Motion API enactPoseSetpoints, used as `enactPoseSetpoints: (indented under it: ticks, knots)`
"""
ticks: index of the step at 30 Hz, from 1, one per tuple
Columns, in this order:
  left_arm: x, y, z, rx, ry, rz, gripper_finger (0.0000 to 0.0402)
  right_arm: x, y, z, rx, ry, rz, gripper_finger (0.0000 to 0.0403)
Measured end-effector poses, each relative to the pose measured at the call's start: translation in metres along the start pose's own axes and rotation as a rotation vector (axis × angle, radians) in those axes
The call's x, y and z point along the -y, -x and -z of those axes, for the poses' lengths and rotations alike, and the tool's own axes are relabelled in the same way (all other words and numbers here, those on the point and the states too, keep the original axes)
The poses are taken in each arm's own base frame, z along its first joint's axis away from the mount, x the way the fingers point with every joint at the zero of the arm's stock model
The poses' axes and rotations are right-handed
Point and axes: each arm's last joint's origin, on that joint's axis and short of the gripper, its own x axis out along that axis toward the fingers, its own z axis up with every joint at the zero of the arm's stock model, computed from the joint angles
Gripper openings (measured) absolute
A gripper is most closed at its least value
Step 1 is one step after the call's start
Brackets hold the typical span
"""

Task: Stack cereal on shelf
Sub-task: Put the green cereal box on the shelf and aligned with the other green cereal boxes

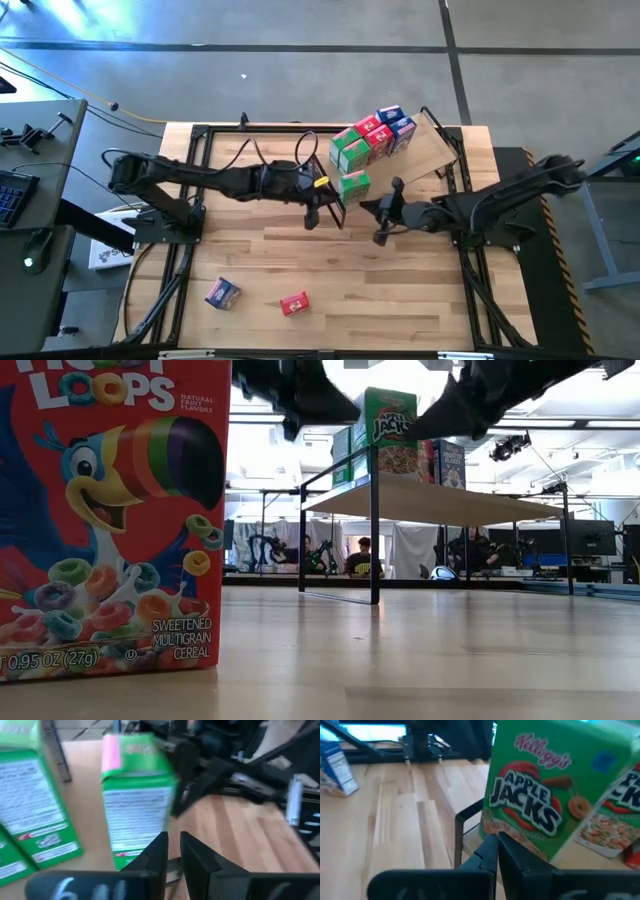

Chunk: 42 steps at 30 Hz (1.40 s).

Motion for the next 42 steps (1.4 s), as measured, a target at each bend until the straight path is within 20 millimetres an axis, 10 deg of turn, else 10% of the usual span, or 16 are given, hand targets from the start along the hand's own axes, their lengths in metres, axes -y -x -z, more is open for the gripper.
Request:
enactPoseSetpoints:
  ticks: [42]
  knots:
    - [-0.036, -0.032, 0.013, 0.065, 0.024, -0.060, 0.0042, 0.028, -0.020, 0.004, -0.043, -0.046, 0.210, 0.0000]
